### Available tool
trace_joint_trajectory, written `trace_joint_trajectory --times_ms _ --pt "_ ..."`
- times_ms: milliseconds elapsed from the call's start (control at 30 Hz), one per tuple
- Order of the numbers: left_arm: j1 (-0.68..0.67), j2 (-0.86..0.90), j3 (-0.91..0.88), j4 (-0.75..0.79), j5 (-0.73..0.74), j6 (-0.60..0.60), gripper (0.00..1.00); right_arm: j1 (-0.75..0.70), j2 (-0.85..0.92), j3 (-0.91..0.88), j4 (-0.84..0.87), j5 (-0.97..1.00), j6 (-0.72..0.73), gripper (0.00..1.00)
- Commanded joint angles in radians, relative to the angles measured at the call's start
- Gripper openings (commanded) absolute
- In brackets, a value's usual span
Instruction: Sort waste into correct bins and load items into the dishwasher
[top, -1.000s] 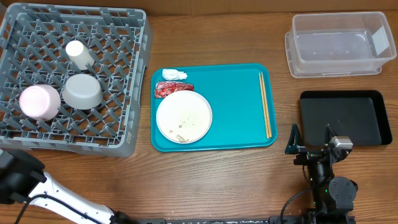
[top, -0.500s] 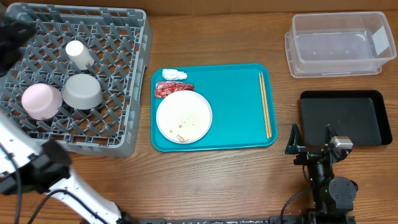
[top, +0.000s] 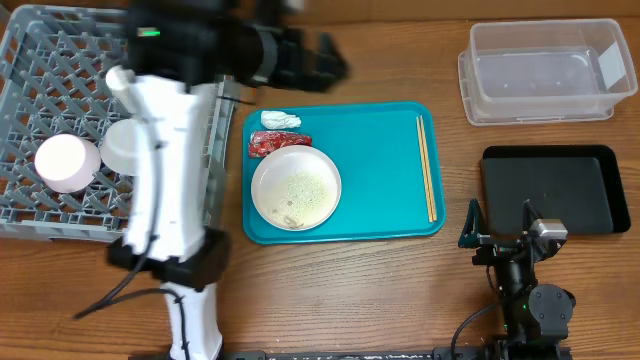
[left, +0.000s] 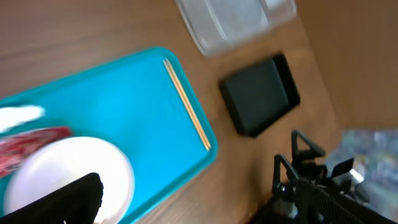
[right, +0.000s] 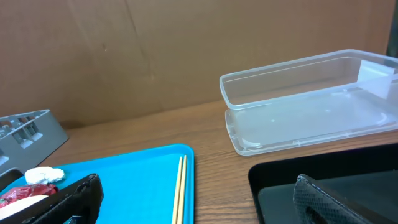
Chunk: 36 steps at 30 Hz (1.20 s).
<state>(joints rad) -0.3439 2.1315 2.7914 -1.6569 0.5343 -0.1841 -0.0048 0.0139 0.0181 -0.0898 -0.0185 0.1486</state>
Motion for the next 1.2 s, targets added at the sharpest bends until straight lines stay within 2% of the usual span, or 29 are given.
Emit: trace_joint_trajectory --times_ms 0,133,233,300,367,433,667,967,1167 --pt "-0.073 0.127 -0.018 0.011 -0.121 -0.092 1.0 0.005 -0.011 -0.01 0.006 0.006 -0.007 1.0" --pt "-0.13 0.222 -0.018 0.016 -0.229 -0.161 0.93 0.005 -0.011 -0.01 0.006 0.006 -0.007 1.0" --pt "-0.144 0.268 -0.017 0.0 -0.38 -0.206 0.83 0.005 -0.011 -0.01 0.006 0.006 -0.007 1.0" --pt "-0.143 0.287 -0.018 -0.016 -0.505 -0.278 0.77 0.005 -0.011 -0.01 0.006 0.007 -0.007 1.0" --pt "-0.137 0.305 -0.018 -0.033 -0.617 -0.367 0.76 0.005 -0.011 -0.01 0.006 0.006 -0.007 1.0" --pt "-0.128 0.326 -0.019 -0.033 -0.67 -0.388 0.76 0.005 -0.011 -0.01 0.006 0.006 -0.007 1.0" --pt "-0.102 0.367 -0.053 -0.033 -0.713 -0.435 0.75 0.005 -0.011 -0.01 0.006 0.006 -0.007 1.0" --pt "-0.069 0.367 -0.253 0.001 -0.729 -0.492 0.75 0.005 -0.011 -0.01 0.006 0.006 -0.007 1.0" --pt "-0.046 0.367 -0.296 0.045 -0.721 -0.493 0.76 0.005 -0.011 -0.01 0.005 0.006 -0.007 1.0"
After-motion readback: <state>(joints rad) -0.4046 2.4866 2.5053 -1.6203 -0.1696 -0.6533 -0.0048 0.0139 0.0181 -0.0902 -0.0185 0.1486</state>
